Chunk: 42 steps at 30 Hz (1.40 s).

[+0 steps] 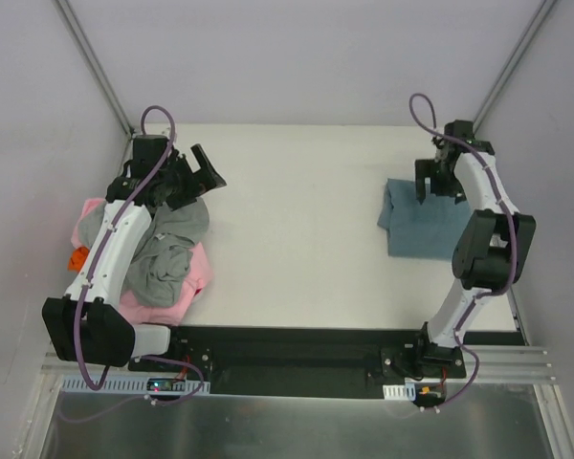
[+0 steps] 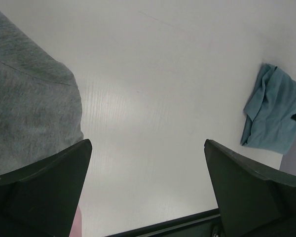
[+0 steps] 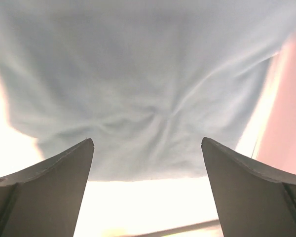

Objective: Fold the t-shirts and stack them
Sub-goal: Put the neatly folded tshirt into the corner of the board with the right arm

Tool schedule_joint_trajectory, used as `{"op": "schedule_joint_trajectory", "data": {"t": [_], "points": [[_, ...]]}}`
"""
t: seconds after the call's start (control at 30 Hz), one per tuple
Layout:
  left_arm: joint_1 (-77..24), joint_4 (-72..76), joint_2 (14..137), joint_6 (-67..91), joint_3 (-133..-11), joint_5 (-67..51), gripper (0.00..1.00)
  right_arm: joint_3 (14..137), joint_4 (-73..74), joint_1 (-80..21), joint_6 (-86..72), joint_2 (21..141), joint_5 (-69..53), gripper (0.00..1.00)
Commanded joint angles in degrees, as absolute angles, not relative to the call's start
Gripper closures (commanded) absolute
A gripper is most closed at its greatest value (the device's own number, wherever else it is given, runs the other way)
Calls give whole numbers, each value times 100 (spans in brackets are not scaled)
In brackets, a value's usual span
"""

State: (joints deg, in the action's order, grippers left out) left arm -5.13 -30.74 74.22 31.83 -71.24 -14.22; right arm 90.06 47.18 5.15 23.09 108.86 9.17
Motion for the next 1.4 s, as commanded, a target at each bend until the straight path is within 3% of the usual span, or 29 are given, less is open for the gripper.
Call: {"op": "schedule_joint_trajectory", "data": {"t": [0.0,0.1,0.13,0.17,0.27,0.4,0.53,0.9,1.07,1.23,1.37], "points": [[-440,-3103,7146,2830,-7278,-1644,1,9766,4862,519,1569,9564,257,4],[-439,-3103,6961,2821,-7163,-1556,1,8819,3608,519,140,8782,-1218,4],[-439,-3103,6909,2839,-7111,-1538,1,7902,3116,510,-268,8450,-1987,4],[-439,-3103,6865,2891,-7084,-1529,1,7466,1980,510,-690,8281,-2169,4],[-448,-3094,6750,3066,-6970,-1468,1,6373,662,492,-2063,8191,-1910,4],[-448,-3085,6610,3181,-6812,-1380,1,6451,616,334,-2662,8875,-731,4],[-448,-3085,6513,3208,-6733,-1204,1,6661,-437,89,-2856,9605,-922,4],[-439,-3085,6152,3322,-6328,-853,1,8120,-774,9,-3033,11592,-958,4],[-448,-3102,6152,3279,-6328,-931,1,8919,-625,35,-2567,12023,-1896,4],[-439,-3085,6065,3208,-6372,-1116,1,9395,487,141,-1944,11234,-2987,4],[-448,-3085,6012,3164,-6372,-1081,1,9142,1414,-192,-1433,10285,-2331,4]]}}
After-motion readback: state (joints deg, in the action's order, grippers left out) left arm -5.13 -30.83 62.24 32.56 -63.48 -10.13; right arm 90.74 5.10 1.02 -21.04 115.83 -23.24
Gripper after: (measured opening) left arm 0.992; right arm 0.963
